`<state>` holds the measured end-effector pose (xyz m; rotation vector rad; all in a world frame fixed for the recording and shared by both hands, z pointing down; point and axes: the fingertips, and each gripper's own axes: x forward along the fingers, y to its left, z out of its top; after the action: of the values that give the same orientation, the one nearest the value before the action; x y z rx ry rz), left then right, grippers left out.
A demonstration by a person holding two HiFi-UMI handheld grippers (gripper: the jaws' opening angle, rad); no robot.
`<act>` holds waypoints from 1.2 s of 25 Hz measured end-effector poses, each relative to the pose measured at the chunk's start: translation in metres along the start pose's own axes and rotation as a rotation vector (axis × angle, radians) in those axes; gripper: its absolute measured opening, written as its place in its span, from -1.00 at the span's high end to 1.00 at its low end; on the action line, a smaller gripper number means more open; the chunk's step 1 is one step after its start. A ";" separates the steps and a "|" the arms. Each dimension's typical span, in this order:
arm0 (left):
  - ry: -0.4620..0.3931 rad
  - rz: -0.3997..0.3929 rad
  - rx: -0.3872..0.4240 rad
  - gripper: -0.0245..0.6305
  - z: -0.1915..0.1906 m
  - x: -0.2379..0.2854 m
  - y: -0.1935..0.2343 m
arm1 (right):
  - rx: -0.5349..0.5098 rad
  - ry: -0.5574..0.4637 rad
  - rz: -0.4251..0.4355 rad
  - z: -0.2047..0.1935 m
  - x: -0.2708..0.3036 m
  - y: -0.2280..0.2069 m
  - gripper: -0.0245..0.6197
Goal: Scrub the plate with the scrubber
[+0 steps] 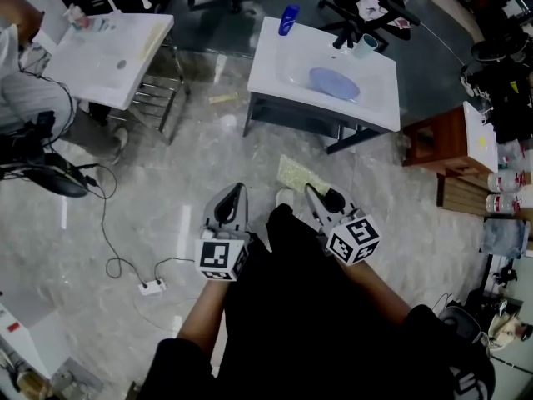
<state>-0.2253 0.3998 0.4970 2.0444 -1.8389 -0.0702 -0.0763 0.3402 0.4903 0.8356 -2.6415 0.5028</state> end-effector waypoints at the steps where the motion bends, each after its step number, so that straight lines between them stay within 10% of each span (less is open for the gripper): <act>1: 0.004 -0.015 0.001 0.92 -0.001 0.006 -0.004 | -0.001 -0.002 -0.010 -0.001 -0.002 -0.005 0.73; 30: 0.184 -0.139 0.064 0.91 0.044 0.357 -0.073 | 0.200 -0.060 -0.144 0.060 0.072 -0.334 0.73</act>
<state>-0.1194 0.0488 0.5113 2.1421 -1.6075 0.1359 0.0557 0.0240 0.5432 1.1085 -2.5897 0.7222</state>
